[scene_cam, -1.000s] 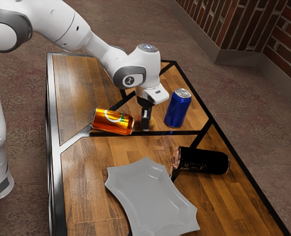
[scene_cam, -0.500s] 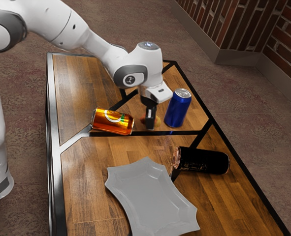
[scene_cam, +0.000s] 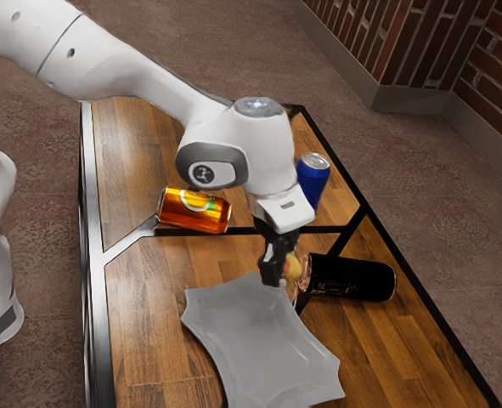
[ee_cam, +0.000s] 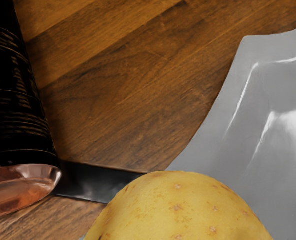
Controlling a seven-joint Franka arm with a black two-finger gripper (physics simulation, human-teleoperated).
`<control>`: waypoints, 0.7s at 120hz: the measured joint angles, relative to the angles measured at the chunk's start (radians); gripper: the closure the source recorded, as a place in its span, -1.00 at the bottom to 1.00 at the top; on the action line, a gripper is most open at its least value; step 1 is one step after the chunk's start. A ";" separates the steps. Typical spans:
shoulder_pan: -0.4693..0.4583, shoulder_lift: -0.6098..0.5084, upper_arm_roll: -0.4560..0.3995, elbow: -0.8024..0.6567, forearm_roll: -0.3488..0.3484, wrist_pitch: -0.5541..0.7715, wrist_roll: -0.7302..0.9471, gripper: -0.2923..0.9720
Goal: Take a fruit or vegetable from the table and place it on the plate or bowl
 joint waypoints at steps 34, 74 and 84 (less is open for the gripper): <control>-0.010 -0.013 -0.148 0.001 0.066 -0.002 -0.273 0.32; -0.010 -0.008 -0.202 0.003 0.031 -0.004 -0.493 -0.14; -0.006 -0.015 -0.204 0.001 0.013 -0.005 -0.526 -0.32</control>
